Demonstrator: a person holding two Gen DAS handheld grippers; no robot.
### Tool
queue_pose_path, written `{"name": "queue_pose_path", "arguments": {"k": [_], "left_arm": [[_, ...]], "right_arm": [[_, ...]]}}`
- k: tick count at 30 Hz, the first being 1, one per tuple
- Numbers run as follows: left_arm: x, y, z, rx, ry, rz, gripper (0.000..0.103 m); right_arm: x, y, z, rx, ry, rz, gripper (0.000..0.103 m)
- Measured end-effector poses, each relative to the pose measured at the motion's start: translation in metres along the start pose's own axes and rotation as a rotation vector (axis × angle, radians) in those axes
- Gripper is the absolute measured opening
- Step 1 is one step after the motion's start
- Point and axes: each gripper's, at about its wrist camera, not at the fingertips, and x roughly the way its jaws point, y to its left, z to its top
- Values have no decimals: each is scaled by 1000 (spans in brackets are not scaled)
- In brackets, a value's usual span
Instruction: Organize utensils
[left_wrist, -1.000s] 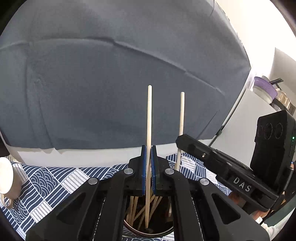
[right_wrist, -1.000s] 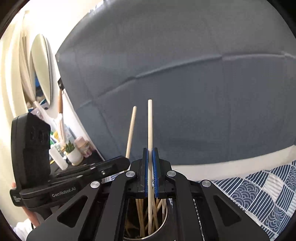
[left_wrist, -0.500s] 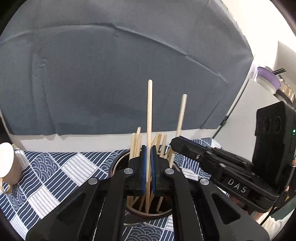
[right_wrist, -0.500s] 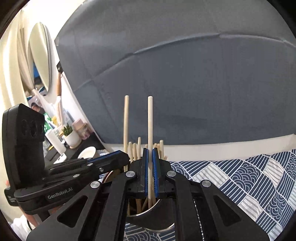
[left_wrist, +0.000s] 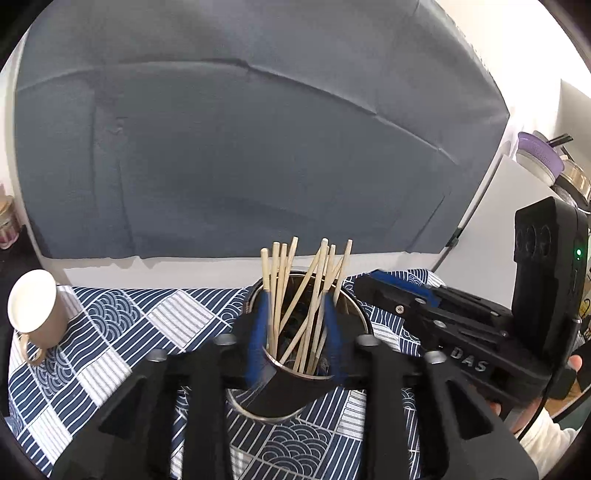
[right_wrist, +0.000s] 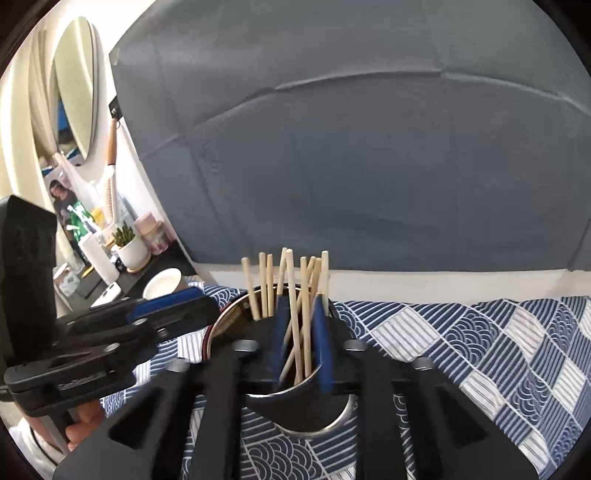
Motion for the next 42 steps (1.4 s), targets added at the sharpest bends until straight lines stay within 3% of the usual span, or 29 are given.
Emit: {"name": "queue_pose_path", "arguments": {"k": [7, 13, 20, 27, 35, 39, 42], "left_arm": [[-39, -2, -1, 6, -17, 42, 77], [-84, -13, 0, 29, -51, 91, 97], [-133, -26, -5, 31, -79, 112, 97], [-167, -51, -27, 107, -71, 170, 97], [-189, -81, -64, 68, -56, 163, 97], [-192, -101, -84, 86, -48, 195, 97], [-193, -111, -100, 47, -39, 190, 97]], "right_arm": [[-39, 3, 9, 11, -47, -41, 53], [-84, 11, 12, 25, -85, -86, 86], [-133, 23, 3, 11, -117, -140, 92], [-172, 33, -20, 17, -115, -120, 95], [-200, 33, -50, -40, -71, -161, 95], [-221, 19, -69, -8, -67, -197, 95], [-233, 10, -84, -2, -51, -212, 95]]}}
